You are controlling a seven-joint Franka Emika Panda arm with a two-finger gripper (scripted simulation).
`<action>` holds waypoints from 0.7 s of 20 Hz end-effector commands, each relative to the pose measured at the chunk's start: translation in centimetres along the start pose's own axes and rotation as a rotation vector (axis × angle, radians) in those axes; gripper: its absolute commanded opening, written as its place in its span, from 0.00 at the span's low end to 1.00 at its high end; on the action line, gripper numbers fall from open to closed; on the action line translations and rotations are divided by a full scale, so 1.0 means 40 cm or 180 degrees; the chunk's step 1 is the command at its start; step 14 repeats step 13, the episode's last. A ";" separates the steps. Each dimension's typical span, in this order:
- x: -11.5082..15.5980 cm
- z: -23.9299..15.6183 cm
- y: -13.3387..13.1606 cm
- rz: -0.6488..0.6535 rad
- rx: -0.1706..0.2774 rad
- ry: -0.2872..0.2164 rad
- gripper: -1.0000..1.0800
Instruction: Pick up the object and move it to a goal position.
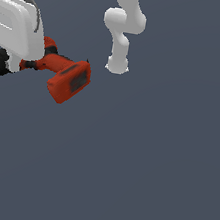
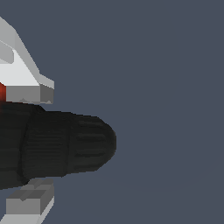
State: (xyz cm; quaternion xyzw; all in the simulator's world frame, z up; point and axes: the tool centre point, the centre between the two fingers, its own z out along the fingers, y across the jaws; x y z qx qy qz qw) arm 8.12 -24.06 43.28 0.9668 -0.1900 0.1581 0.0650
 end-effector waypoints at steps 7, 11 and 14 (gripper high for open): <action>0.042 -0.057 0.022 0.0004 0.0001 0.0024 0.00; 0.048 -0.063 0.025 0.0005 0.0000 0.0024 0.00; 0.049 -0.064 0.025 0.0005 0.0000 0.0024 0.00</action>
